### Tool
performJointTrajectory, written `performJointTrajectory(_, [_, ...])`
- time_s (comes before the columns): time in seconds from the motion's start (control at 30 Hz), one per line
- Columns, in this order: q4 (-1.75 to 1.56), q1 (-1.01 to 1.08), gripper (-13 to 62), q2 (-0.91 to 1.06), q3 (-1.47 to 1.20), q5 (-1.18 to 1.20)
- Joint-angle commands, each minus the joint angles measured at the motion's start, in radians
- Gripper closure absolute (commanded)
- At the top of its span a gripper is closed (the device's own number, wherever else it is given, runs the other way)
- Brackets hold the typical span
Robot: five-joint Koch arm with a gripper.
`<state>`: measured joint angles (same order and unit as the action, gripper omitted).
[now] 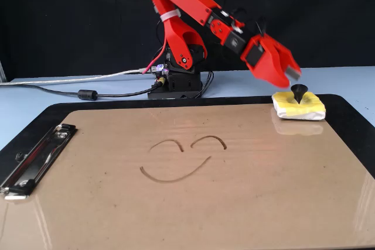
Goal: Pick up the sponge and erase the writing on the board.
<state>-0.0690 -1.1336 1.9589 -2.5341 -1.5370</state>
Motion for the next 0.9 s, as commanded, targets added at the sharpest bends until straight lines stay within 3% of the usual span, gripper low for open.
performJointTrajectory(0.0, [-0.186,-0.002,15.5,-0.048,0.023,0.005])
performJointTrajectory(0.33, [-0.43,-0.003,16.3,-0.305,0.023,0.012])
performJointTrajectory(0.4, [-0.434,-0.002,22.5,-0.328,0.029,0.009])
performJointTrajectory(0.53, [-0.437,0.009,53.9,-0.325,0.026,0.011])
performJointTrajectory(0.57, [-0.439,0.029,57.7,-0.321,0.026,0.011])
performJointTrajectory(0.7, [-0.451,0.054,57.3,-0.287,0.032,0.008])
performJointTrajectory(0.87, [-0.267,0.066,57.4,-0.018,0.044,-0.028])
